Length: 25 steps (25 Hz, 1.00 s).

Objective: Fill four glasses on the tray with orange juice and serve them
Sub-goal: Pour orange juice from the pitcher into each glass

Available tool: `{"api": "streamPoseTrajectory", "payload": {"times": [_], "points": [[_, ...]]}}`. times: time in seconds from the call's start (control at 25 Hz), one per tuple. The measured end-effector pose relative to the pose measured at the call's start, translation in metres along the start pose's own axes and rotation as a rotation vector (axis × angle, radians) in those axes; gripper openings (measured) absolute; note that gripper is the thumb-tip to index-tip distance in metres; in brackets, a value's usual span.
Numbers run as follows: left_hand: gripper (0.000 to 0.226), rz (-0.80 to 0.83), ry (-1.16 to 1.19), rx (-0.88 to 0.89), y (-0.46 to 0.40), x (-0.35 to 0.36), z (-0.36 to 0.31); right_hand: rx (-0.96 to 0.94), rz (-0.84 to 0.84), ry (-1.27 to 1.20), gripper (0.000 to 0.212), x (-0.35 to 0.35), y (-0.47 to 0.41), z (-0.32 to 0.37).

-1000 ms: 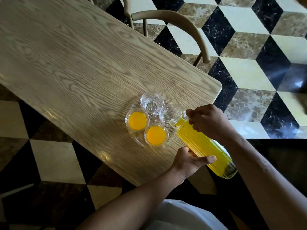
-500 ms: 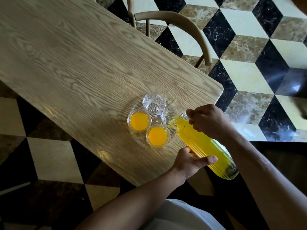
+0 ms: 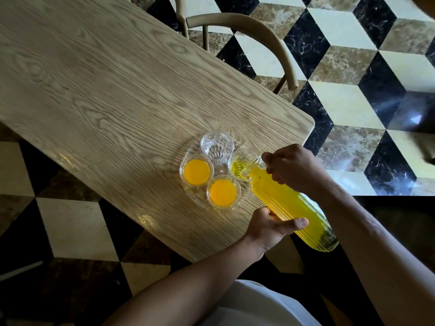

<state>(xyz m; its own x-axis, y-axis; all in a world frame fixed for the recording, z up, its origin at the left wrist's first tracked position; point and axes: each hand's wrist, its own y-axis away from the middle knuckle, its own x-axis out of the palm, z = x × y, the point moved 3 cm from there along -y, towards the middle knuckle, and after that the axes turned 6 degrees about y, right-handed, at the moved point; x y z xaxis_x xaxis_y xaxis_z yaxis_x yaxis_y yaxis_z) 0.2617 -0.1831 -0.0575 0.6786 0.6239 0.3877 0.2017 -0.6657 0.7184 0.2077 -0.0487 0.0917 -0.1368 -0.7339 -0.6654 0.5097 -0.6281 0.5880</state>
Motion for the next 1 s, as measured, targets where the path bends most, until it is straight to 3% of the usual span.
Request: {"api": "streamPoseTrajectory", "payload": {"times": [0.56,1.0], "points": [[0.068,0.019,0.072,-0.072,-0.0023,0.0018,-0.0011,0.027,0.008,0.022,0.044,-0.0001,-0.0065,0.0051],[0.076,-0.014,0.049,-0.078,-0.0007,0.0003,-0.0016,0.025,0.01,0.037,0.044,0.0014,-0.0072,0.0051]]}}
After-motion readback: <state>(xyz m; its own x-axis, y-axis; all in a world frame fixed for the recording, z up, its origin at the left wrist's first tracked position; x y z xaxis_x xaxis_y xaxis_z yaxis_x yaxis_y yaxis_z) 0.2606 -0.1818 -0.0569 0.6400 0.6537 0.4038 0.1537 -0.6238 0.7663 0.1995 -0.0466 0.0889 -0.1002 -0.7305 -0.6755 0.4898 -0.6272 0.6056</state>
